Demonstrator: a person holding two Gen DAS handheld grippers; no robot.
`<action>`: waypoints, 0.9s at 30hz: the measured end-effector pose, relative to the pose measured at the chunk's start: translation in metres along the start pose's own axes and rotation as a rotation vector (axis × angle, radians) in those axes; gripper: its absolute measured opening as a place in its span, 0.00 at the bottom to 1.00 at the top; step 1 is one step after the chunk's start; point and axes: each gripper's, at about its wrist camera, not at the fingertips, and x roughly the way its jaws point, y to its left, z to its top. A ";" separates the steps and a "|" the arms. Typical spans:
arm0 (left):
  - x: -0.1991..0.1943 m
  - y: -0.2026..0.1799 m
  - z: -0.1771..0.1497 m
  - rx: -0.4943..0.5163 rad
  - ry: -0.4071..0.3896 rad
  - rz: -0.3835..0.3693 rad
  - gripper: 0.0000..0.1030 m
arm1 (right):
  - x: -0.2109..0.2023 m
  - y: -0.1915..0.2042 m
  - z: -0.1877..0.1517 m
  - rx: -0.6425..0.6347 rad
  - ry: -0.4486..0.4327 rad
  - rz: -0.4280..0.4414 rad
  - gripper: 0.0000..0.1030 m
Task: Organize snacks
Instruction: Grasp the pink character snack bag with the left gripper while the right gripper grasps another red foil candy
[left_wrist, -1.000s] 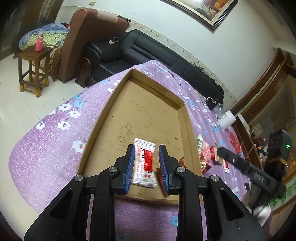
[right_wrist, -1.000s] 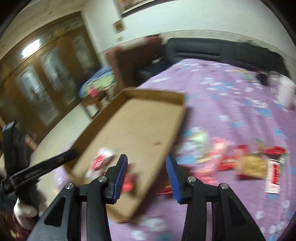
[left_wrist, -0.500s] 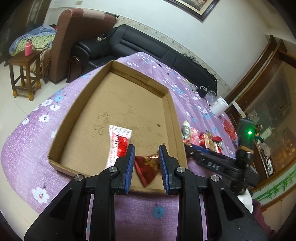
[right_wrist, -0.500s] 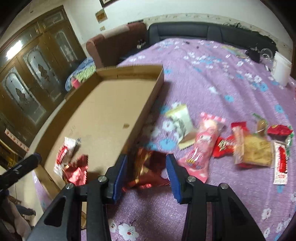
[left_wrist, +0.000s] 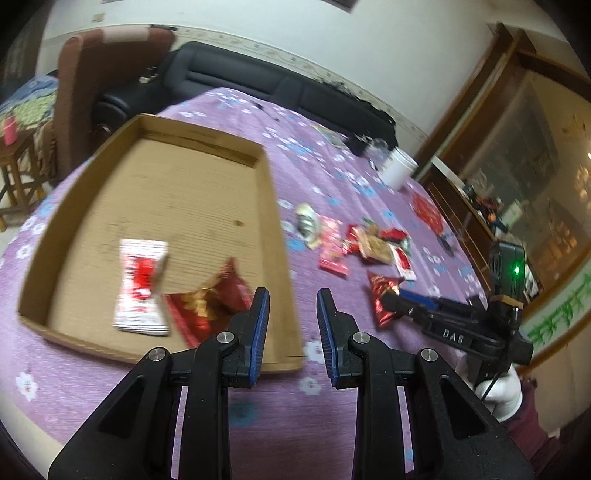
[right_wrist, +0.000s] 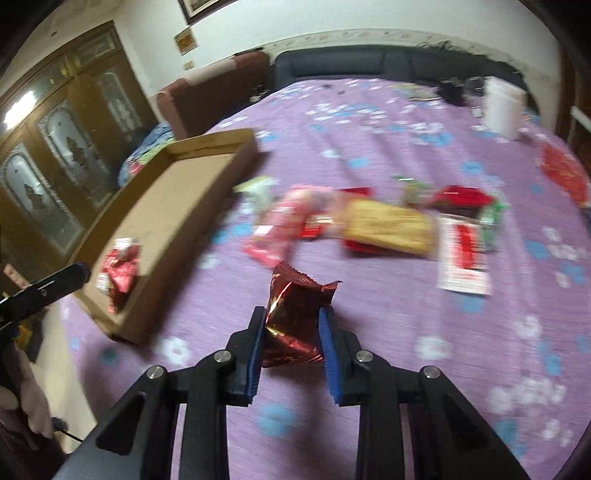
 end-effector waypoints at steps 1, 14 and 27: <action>0.004 -0.006 0.000 0.011 0.010 -0.008 0.24 | -0.003 -0.008 0.000 0.010 -0.004 -0.017 0.31; 0.083 -0.085 0.023 0.209 0.134 0.047 0.24 | 0.003 -0.071 0.002 0.186 -0.065 0.085 0.34; 0.170 -0.090 0.050 0.311 0.185 0.255 0.24 | 0.007 -0.086 -0.003 0.285 -0.039 0.187 0.35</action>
